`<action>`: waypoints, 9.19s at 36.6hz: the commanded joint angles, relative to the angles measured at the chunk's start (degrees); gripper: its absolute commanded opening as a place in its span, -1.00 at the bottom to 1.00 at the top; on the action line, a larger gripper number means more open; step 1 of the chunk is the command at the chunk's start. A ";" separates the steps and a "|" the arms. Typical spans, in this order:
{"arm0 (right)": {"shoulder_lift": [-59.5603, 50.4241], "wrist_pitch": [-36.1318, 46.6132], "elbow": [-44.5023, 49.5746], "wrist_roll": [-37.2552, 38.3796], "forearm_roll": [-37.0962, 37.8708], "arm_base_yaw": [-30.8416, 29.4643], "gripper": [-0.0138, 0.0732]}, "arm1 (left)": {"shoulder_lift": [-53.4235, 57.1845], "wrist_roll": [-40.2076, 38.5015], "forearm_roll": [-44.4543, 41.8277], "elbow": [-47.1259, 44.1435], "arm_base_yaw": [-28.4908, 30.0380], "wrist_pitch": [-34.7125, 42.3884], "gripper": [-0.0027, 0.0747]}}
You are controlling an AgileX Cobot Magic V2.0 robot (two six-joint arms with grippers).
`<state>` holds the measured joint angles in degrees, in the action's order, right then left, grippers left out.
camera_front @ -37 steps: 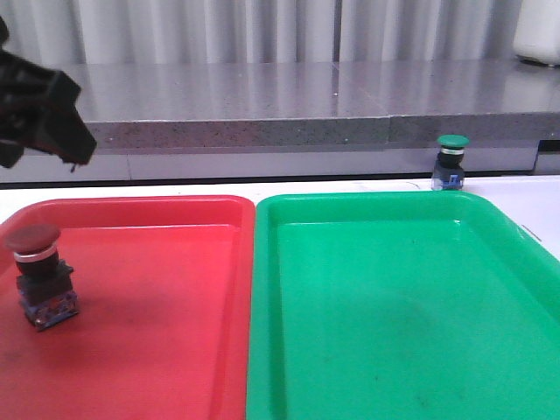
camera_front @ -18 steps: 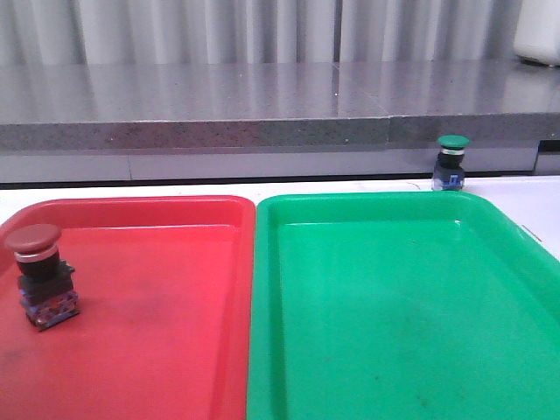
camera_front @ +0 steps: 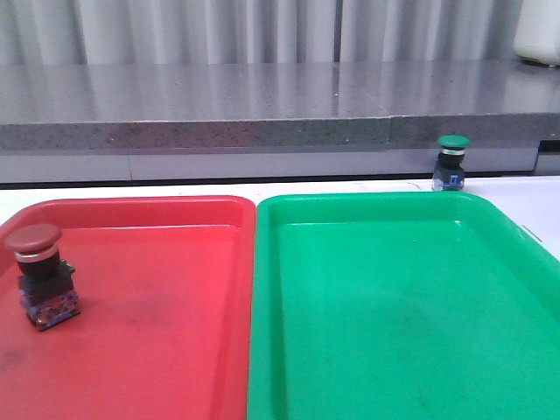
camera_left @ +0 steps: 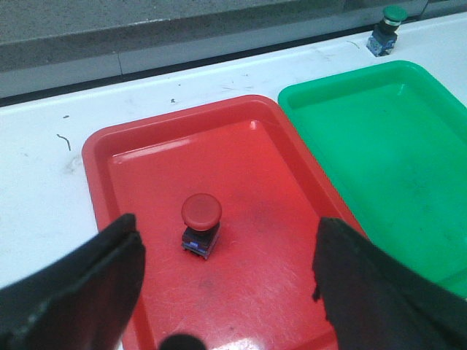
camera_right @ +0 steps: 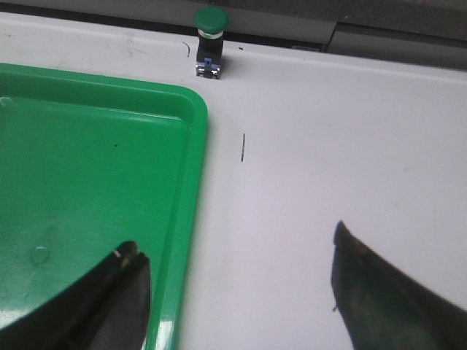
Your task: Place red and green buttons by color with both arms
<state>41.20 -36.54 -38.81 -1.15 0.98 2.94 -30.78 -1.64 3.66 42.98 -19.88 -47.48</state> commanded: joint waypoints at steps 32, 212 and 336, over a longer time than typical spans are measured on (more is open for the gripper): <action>33.34 13.95 -20.11 -0.71 -7.86 -0.23 0.57 | 0.04 -0.53 0.60 1.09 -0.44 3.71 0.31; -3.60 -4.42 -3.91 -1.51 -5.67 21.38 -0.75 | 0.04 -0.53 0.60 1.09 -0.44 5.42 -0.71; -31.12 31.53 26.80 -1.56 -0.98 4.95 -0.93 | 32.04 -0.40 -0.46 -44.65 20.42 50.17 -0.98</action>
<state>13.77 -14.45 -15.33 -2.34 -0.84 10.10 0.33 -1.64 2.77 -0.31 0.37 -2.11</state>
